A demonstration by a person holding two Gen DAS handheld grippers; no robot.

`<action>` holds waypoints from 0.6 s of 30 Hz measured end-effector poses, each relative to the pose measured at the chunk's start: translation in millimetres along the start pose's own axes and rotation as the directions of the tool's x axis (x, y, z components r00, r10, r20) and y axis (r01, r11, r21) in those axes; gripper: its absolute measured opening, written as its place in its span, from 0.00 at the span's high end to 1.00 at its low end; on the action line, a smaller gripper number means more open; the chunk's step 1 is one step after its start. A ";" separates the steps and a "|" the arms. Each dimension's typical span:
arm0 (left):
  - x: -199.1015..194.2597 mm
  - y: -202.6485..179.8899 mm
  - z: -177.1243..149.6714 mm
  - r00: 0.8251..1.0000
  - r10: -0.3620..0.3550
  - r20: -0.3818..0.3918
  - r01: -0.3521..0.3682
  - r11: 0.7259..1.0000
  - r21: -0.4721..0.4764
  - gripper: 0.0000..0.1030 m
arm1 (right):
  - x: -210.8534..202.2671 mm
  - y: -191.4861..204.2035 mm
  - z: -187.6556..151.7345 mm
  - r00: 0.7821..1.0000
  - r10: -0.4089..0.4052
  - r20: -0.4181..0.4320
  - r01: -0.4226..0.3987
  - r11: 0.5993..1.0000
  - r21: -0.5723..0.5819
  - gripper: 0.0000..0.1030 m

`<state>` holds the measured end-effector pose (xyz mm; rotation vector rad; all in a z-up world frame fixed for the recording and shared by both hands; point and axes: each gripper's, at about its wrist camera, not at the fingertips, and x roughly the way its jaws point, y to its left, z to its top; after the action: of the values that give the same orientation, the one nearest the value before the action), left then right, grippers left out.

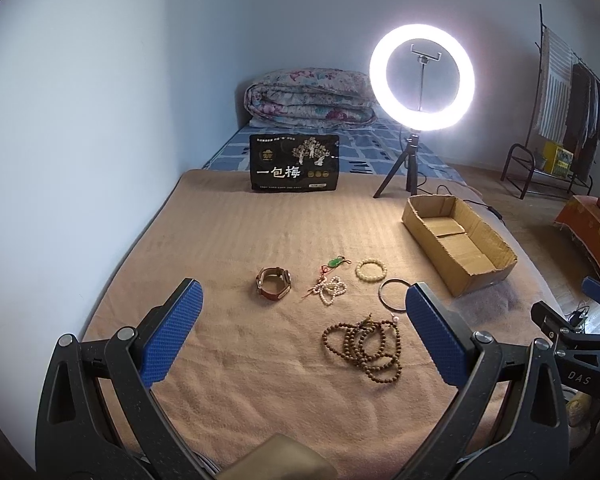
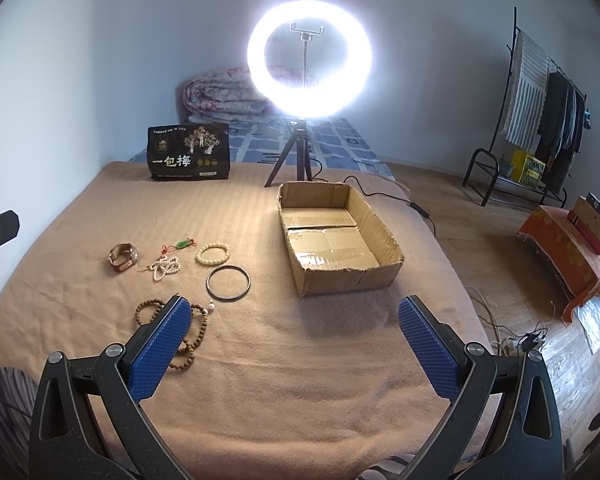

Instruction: Organize jewelry

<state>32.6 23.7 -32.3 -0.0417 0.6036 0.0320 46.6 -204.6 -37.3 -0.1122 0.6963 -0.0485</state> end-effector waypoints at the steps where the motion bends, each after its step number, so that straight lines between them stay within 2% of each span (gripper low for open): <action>1: 3.0 0.8 -0.1 1.000 0.000 -0.004 0.000 1.000 0.000 0.00 | 3.8 1.6 0.0 1.000 0.007 -0.008 -0.007 1.000 -0.005 0.00; 6: 21.0 9.0 -0.9 0.999 -0.014 -0.032 0.015 1.000 0.016 0.00 | 19.3 13.3 -2.8 1.000 0.025 -0.018 -0.026 0.998 -0.062 0.00; 11: 41.6 20.6 -7.8 0.998 -0.016 -0.063 0.018 0.999 0.028 0.00 | 43.0 28.7 -10.7 0.992 0.100 -0.072 -0.108 0.988 -0.113 0.00; 15: 65.0 31.5 -14.7 0.993 -0.033 -0.115 0.035 0.999 0.014 0.01 | 66.0 40.7 -20.0 0.970 0.185 -0.160 -0.204 0.973 -0.112 0.00; 18: 83.3 37.9 -18.5 0.988 -0.033 -0.149 0.035 0.999 0.007 0.06 | 80.8 50.7 -25.0 0.953 0.216 -0.213 -0.241 0.965 -0.101 0.00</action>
<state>89.1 62.2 -95.9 -0.0450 0.7525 -0.0071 92.8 -163.1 -113.8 -0.1484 0.9110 0.2102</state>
